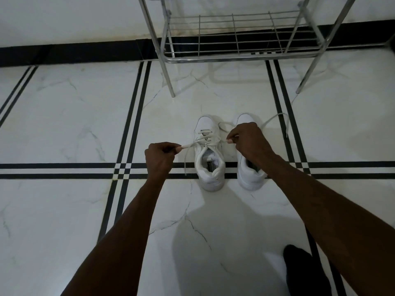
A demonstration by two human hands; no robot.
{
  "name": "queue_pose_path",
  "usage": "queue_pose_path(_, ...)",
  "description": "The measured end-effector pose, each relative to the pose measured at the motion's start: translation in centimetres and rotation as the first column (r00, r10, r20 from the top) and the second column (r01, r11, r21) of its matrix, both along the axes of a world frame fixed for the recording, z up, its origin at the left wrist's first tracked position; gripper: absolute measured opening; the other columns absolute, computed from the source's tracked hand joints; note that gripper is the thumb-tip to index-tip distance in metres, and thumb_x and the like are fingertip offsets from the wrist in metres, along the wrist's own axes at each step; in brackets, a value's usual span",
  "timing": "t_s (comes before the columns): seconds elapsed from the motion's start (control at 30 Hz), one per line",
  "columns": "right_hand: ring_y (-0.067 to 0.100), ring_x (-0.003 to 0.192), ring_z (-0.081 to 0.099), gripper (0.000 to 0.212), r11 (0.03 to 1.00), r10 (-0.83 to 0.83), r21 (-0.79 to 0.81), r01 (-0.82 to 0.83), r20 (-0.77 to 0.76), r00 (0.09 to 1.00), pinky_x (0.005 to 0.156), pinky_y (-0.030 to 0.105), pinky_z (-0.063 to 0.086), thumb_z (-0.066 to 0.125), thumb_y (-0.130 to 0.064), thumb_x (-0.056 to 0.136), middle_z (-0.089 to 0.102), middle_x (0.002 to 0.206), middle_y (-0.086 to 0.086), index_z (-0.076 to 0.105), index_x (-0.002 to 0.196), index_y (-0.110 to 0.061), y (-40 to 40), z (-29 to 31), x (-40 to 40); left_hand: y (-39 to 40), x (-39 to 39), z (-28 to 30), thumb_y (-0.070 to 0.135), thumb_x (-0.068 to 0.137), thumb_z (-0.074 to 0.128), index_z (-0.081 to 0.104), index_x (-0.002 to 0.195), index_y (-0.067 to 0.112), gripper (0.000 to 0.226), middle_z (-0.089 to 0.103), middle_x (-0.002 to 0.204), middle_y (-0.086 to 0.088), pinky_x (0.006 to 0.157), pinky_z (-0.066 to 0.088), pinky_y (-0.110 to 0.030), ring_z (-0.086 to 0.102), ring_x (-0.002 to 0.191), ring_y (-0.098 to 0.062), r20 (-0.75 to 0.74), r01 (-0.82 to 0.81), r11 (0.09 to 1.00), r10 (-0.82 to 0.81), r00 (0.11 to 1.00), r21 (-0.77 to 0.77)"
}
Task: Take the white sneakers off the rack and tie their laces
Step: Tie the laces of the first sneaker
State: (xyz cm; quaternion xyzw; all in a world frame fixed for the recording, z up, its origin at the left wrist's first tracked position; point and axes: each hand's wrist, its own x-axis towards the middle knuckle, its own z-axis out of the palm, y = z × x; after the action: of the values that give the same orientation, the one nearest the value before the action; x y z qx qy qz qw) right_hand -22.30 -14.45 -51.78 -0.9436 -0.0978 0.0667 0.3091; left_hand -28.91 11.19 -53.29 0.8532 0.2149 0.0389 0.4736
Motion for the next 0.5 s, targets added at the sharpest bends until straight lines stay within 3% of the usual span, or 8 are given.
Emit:
queue_pose_path(0.13, 0.026, 0.077, 0.075, 0.021, 1.000, -0.009, -0.012, 0.009, 0.042, 0.999, 0.075, 0.042, 0.061, 0.070, 0.010, 0.071, 0.079, 0.082, 0.013, 0.081, 0.082, -0.004, 0.0, -0.1, -0.5, -0.3, -0.2, -0.4, 0.014, 0.086, 0.080, 0.083, 0.095, 0.009, 0.011, 0.080, 0.086, -0.006, 0.063, 0.047, -0.014, 0.063, 0.063, -0.005, 0.003, -0.046, 0.999, 0.046, 0.999, 0.026)
queue_pose_path(0.33, 0.024, 0.079, 0.075, 0.016, 0.997, -0.055, -0.053, 0.056, 0.020, 0.998, 0.072, 0.035, 0.060, 0.074, 0.006, 0.073, 0.079, 0.083, 0.012, 0.081, 0.082, -0.006, 0.1, -0.6, -0.2, -0.6, -0.3, -0.7, 0.008, 0.086, 0.077, 0.083, 0.094, 0.009, 0.010, 0.080, 0.084, -0.008, 0.073, 0.058, -0.031, 0.064, 0.063, -0.007, -0.003, -0.123, 0.992, 0.123, 0.992, -0.018)
queue_pose_path(0.4, 0.023, 0.078, 0.074, 0.012, 0.997, -0.047, -0.066, 0.048, 0.021, 0.999, 0.069, 0.030, 0.058, 0.075, 0.003, 0.075, 0.079, 0.082, 0.011, 0.081, 0.080, -0.007, 0.3, -0.8, 0.0, -0.2, -0.4, -0.6, 0.007, 0.087, 0.076, 0.083, 0.094, 0.009, 0.009, 0.079, 0.085, -0.010, 0.070, 0.055, -0.031, 0.065, 0.065, -0.012, -0.035, -0.085, 0.996, 0.084, 0.996, -0.031)
queue_pose_path(0.5, 0.026, 0.083, 0.073, 0.016, 0.997, -0.026, -0.073, 0.029, 0.034, 0.999, 0.072, 0.034, 0.058, 0.069, 0.005, 0.077, 0.077, 0.087, 0.013, 0.078, 0.083, -0.006, 0.5, -0.7, 0.5, 0.7, -0.2, -0.2, 0.014, 0.088, 0.078, 0.081, 0.100, 0.006, 0.015, 0.080, 0.094, -0.011, 0.079, 0.057, -0.027, 0.073, 0.086, -0.021, -0.083, 0.092, 0.996, -0.092, 0.992, -0.001)
